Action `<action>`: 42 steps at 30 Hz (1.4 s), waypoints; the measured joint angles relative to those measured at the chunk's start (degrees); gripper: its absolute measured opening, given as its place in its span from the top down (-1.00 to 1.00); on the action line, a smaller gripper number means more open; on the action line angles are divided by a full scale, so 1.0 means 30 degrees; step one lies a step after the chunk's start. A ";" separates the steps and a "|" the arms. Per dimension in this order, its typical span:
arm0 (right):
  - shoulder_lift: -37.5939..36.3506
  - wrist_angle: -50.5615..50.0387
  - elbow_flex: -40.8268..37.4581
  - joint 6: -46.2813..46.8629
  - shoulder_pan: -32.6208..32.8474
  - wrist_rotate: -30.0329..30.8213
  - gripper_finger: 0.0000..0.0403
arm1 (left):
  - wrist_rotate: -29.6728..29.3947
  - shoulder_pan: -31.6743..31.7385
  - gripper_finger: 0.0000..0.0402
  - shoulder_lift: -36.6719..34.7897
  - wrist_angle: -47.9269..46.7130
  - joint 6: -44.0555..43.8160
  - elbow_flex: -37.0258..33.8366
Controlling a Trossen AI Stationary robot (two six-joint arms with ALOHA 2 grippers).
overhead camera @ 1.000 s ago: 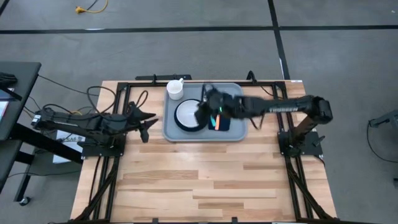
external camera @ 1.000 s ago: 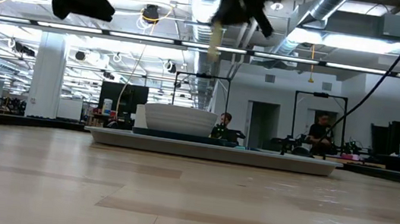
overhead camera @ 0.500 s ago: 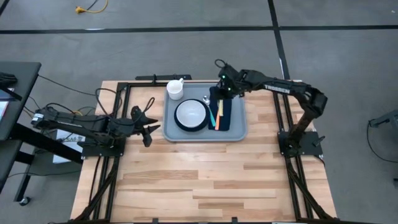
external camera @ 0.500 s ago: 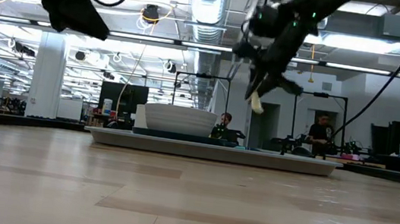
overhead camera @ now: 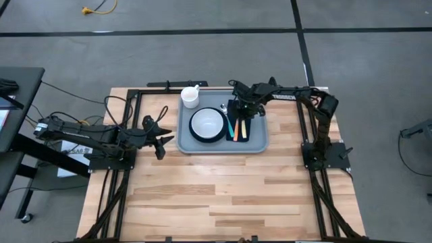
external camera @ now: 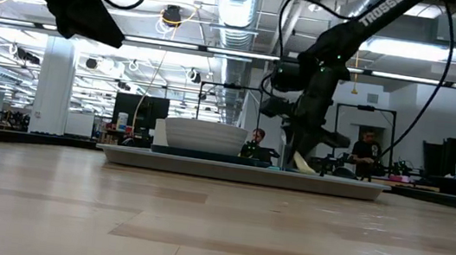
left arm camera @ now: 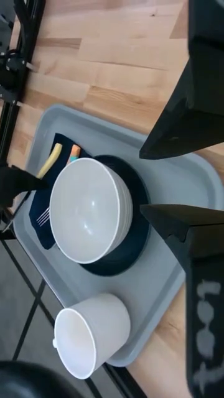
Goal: Set up tray
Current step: Put the yellow knife to the right of the orange fork on the blue napkin on the gray tray
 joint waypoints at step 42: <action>0.0674 -0.0952 -0.0007 0.2645 0.0590 0.1107 0.65 | 0.0007 0.0000 0.43 0.0007 -0.0021 -0.0186 0.0000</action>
